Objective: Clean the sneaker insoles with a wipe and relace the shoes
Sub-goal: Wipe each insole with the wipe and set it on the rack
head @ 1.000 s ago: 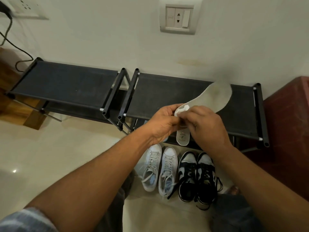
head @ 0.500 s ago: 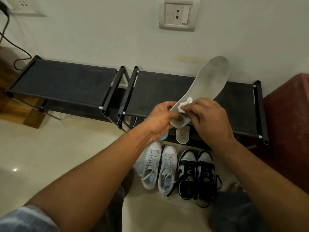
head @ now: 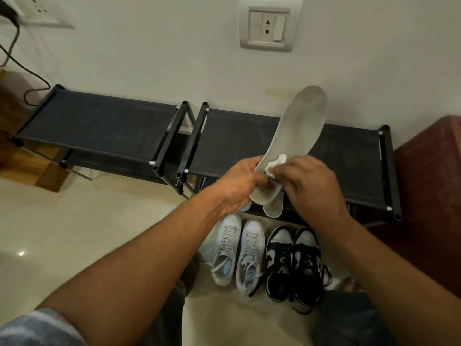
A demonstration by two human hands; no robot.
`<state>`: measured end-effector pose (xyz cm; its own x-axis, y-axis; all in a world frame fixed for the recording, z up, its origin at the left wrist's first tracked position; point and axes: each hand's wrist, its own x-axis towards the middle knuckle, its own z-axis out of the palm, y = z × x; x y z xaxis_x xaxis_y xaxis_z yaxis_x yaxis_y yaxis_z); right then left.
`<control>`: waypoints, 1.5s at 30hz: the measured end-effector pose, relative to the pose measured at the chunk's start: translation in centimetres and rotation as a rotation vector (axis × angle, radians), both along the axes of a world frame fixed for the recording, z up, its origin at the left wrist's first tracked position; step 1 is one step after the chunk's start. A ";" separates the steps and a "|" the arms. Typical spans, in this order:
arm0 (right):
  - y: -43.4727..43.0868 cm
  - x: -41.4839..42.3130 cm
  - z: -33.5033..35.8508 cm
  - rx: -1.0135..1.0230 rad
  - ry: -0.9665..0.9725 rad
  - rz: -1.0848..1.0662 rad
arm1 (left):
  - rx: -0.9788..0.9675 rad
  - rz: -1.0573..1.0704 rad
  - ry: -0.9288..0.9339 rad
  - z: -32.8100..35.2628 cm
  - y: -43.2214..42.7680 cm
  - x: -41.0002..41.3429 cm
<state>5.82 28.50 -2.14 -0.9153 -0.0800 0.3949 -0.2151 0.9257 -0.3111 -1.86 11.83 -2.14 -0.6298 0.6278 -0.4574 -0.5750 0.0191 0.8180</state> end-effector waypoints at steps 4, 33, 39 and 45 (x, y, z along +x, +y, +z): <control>2.0 -0.8 -0.4 -0.066 -0.008 -0.111 | -0.044 -0.028 0.026 -0.2 -0.2 0.0; 2.7 -0.7 0.2 -0.202 0.022 -0.219 | -0.077 0.005 0.033 -0.5 -0.7 -0.8; 1.9 -0.3 -0.1 -0.140 -0.003 -0.107 | -0.066 0.027 0.031 -0.7 -0.7 -0.6; -0.5 0.5 0.4 -0.046 0.011 0.026 | -0.090 -0.076 0.067 -0.4 -0.7 -0.3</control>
